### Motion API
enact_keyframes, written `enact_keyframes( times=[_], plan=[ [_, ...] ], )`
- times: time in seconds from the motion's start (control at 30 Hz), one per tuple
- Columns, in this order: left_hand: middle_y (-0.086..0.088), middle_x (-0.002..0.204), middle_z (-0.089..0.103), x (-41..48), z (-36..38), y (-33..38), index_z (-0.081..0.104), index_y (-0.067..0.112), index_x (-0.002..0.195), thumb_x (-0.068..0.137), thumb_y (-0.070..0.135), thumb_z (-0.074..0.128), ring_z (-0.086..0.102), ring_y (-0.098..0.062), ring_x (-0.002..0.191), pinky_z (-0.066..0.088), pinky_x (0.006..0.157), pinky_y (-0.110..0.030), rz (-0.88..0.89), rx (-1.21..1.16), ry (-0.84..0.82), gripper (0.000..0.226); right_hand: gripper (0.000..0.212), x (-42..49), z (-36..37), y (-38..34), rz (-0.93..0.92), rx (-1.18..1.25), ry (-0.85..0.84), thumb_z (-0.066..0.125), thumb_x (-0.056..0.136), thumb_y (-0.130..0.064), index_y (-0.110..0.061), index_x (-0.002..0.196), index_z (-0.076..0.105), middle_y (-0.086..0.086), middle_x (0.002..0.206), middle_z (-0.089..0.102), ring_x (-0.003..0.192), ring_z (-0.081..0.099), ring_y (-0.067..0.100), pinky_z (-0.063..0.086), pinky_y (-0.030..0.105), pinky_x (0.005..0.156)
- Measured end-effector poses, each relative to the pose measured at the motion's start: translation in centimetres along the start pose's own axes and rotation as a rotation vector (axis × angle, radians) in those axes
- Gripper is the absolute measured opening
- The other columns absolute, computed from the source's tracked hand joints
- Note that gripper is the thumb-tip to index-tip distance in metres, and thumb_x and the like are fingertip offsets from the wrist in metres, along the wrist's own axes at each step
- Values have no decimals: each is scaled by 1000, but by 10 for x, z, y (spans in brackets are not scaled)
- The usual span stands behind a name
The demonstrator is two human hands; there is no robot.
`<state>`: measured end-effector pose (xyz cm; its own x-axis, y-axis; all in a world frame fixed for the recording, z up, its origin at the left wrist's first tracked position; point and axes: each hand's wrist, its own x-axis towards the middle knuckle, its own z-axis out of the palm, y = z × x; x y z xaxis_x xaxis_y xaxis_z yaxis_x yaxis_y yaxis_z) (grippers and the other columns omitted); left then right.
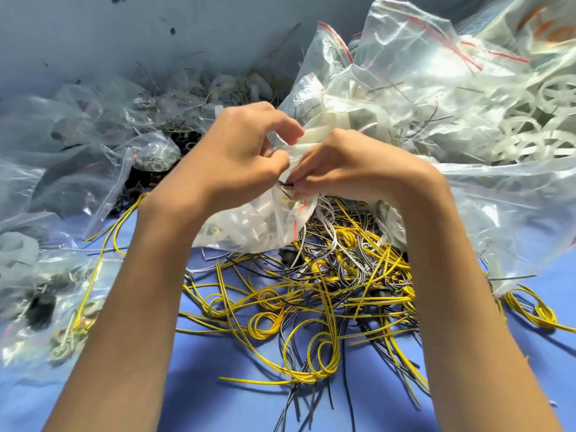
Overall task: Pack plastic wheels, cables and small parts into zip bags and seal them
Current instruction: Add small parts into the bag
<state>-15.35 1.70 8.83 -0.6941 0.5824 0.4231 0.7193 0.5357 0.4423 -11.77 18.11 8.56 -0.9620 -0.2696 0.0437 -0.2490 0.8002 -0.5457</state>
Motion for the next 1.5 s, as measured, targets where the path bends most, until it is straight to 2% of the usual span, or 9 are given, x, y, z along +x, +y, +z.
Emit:
enact_keyframes(
  times=[0.33, 0.5, 0.7, 0.83, 0.93, 1.0, 1.17, 1.4, 1.5],
  plan=[
    [0, 99, 61, -5, -9, 10, 68, 19, 99, 73, 6, 49, 50, -6, 65, 45, 66, -16, 53, -116, 84, 35, 23, 5, 1, -2, 2, -116, 18, 70, 75, -15, -31, 89, 77, -6, 81, 75, 82, 69, 11, 55, 32, 77],
    [12, 87, 55, -6, -9, 21, 65, 20, 95, 71, 7, 50, 53, -8, 63, 41, 59, -15, 97, -174, 129, 31, 30, 8, 5, -12, -137, 50, 151, 66, 76, -6, -33, 62, 67, -18, 56, 63, 59, 57, -5, 42, 12, 53],
    [14, 78, 54, -7, -15, 20, 65, 21, 95, 72, 0, 49, 51, -8, 63, 39, 61, -18, 125, -169, 129, 35, 22, 16, 25, -11, -42, -290, -100, 66, 82, -16, -17, 103, 73, -1, 80, 70, 66, 52, 4, 42, 21, 58],
    [8, 84, 54, -6, -22, 12, 64, 27, 92, 75, 4, 51, 49, -9, 65, 37, 62, -14, 92, -166, 61, 32, 22, 17, 17, -8, -70, -146, 55, 68, 79, -10, -18, 99, 75, -17, 61, 60, 49, 51, -11, 39, 4, 52],
    [18, 74, 55, -6, -23, 7, 61, 38, 86, 77, 21, 50, 46, 0, 58, 34, 58, -10, 8, -77, -46, 22, 15, 21, 15, -9, -123, 2, 208, 65, 81, -8, -9, 92, 75, 9, 75, 70, 73, 68, 13, 54, 30, 74],
    [19, 70, 55, -5, -23, 2, 60, 35, 85, 83, 25, 55, 47, 2, 55, 32, 53, -11, -49, 3, -107, 12, 15, 23, 21, -14, -139, -18, 244, 61, 83, -10, -5, 90, 73, 15, 78, 68, 77, 65, 20, 52, 30, 73],
    [7, 73, 48, -6, -22, -1, 70, 28, 90, 82, 2, 52, 45, -3, 60, 30, 56, -18, -65, 153, -92, 33, 16, 16, 27, -19, -68, -318, -158, 52, 92, -15, -20, 90, 68, -8, 68, 49, 76, 44, 18, 34, 17, 54],
    [-2, 98, 60, -3, -11, 21, 71, 23, 99, 76, 12, 42, 55, -13, 74, 44, 73, -22, 44, -2, -22, 38, 11, 17, 31, -21, 50, -362, -185, 54, 91, -14, -14, 80, 55, 1, 65, 50, 57, 39, 17, 36, 15, 44],
    [4, 96, 58, -1, -9, 30, 65, 33, 97, 71, 18, 38, 51, -5, 75, 36, 69, -10, 86, -43, 23, 40, 23, 18, 37, -25, -12, -139, 0, 52, 93, -4, 4, 112, 61, 22, 104, 65, 67, 41, 13, 35, 12, 52]
  ],
)
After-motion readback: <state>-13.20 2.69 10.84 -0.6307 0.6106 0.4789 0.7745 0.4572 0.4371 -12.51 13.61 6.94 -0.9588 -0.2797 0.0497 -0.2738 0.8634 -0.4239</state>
